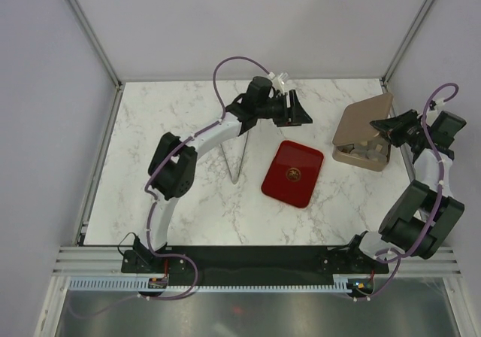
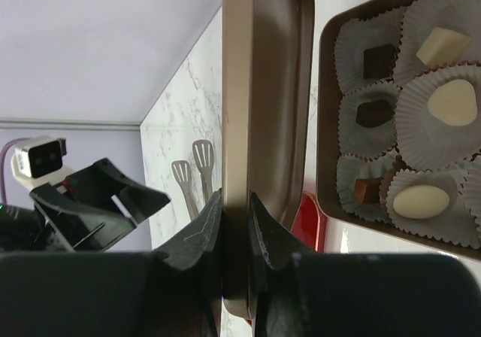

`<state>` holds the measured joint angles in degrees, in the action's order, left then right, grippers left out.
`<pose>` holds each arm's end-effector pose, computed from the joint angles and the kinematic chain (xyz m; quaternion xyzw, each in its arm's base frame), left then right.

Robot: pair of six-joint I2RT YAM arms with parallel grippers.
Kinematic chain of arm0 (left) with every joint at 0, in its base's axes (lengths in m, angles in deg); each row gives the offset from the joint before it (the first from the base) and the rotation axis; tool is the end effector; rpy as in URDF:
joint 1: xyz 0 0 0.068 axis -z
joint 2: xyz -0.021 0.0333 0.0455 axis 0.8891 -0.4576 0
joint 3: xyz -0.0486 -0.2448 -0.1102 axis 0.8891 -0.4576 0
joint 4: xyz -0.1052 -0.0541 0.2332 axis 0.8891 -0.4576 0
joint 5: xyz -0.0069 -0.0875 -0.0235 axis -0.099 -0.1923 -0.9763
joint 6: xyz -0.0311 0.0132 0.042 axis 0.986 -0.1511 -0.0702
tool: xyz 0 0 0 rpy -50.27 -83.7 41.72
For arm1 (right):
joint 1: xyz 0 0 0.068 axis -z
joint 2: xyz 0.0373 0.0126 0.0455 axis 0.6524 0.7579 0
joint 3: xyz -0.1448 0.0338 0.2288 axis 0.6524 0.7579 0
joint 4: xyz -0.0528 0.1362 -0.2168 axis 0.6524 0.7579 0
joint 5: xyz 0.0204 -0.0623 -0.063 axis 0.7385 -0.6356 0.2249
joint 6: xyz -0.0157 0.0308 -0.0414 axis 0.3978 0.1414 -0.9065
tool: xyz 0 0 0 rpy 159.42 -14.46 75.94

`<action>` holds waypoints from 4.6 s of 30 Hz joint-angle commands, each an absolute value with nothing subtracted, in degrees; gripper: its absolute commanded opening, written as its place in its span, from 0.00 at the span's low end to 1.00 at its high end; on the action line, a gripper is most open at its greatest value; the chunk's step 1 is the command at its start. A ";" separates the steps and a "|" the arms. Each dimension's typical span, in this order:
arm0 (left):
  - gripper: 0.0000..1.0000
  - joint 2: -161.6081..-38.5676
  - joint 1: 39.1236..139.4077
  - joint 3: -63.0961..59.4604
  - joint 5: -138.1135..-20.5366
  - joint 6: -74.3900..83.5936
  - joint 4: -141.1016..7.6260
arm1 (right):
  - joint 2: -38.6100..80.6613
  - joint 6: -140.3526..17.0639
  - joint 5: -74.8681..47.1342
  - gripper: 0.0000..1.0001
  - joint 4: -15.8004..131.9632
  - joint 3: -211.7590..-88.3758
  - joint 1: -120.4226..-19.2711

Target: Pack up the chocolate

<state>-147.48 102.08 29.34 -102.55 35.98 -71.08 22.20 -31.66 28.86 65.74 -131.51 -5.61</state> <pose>0.3836 -0.3381 0.2717 0.1268 0.8010 -0.5245 0.2591 0.2713 -0.1573 0.2719 0.3047 0.7635 0.3810 0.4232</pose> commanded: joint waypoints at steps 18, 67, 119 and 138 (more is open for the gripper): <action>0.58 -172.69 108.91 51.69 -100.51 44.80 -55.92 | 25.81 -35.06 32.90 0.06 65.66 -134.99 -5.12; 0.56 -180.33 113.04 56.27 -91.89 50.94 -52.23 | 30.47 -42.09 25.35 0.34 77.70 -140.97 -0.38; 0.74 -164.09 111.46 40.11 -96.38 39.79 -53.72 | 37.14 -65.81 -25.29 0.62 90.27 -165.13 -31.84; 0.79 -119.53 110.75 -0.84 -85.13 28.09 -59.70 | 49.54 -78.48 -40.03 0.72 94.75 -173.05 -46.51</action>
